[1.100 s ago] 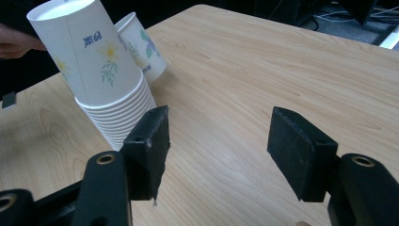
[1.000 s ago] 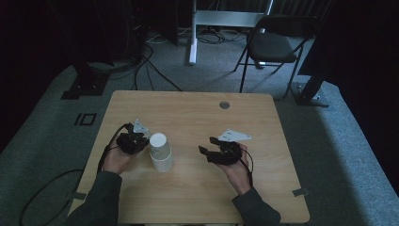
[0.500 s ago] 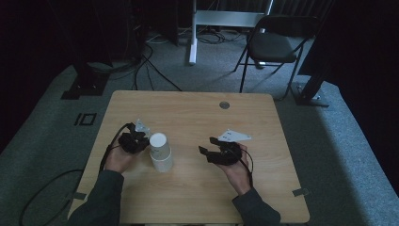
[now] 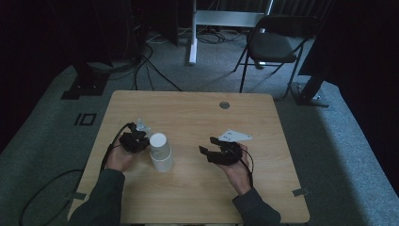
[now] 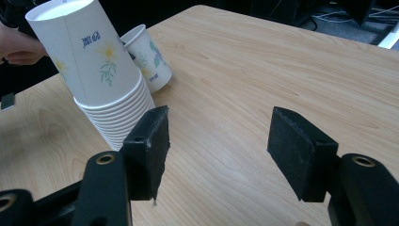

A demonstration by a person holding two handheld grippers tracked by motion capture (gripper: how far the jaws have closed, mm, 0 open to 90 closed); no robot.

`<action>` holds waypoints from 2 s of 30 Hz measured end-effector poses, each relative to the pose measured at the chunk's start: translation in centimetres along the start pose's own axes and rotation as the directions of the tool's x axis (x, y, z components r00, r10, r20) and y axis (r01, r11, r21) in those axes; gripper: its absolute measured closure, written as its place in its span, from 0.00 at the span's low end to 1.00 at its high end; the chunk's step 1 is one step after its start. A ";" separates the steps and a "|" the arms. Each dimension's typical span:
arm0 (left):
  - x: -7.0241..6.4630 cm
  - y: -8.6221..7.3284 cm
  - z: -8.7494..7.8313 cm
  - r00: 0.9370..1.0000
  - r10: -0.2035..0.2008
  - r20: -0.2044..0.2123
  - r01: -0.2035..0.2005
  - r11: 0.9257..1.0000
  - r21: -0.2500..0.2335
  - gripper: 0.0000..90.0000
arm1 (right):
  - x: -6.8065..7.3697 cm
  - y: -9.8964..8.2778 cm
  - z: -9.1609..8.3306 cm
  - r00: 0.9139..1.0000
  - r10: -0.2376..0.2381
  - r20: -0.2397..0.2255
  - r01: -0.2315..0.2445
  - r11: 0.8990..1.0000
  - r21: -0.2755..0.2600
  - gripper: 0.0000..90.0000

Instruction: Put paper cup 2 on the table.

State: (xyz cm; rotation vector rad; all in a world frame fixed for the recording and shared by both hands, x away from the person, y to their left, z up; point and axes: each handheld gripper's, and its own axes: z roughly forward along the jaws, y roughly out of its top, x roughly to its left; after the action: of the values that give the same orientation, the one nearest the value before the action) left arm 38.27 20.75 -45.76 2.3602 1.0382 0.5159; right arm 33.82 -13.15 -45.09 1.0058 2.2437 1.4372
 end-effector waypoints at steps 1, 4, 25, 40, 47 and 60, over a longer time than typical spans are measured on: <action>0.0 0.0 0.0 1.000 -0.002 -0.001 0.002 1.000 0.000 0.95 | 0.0 0.0 0.0 1.000 0.000 0.000 0.000 1.000 0.000 0.43; 0.0 0.0 0.0 1.000 -0.005 -0.005 0.005 1.000 -0.002 0.92 | 0.0 0.0 0.0 1.000 0.000 0.000 0.000 1.000 0.001 0.43; -0.2 0.0 -0.4 1.000 -0.003 -0.024 0.002 1.000 -0.014 0.75 | 0.0 0.0 0.0 1.000 -0.001 0.000 0.001 1.000 0.000 0.43; -0.4 -0.1 -0.2 0.998 0.029 -0.050 -0.029 1.000 -0.005 0.90 | 0.0 -0.1 0.0 1.000 -0.001 0.001 0.001 1.000 -0.001 0.43; -0.3 0.0 -0.5 0.998 0.002 -0.056 -0.004 0.999 -0.034 0.78 | 0.0 -0.1 0.0 1.000 0.000 0.000 0.000 1.000 0.001 0.43; 0.0 -0.2 -2.5 0.998 -0.056 -0.043 0.050 0.990 -0.134 0.67 | -0.1 -0.1 0.0 1.000 0.001 0.002 -0.001 1.000 0.000 0.43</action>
State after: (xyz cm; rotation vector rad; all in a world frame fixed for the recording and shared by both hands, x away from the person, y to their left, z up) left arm 36.85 21.62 -43.89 2.2082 1.0511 0.6039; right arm 33.82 -13.22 -45.17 1.0078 2.2418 1.4356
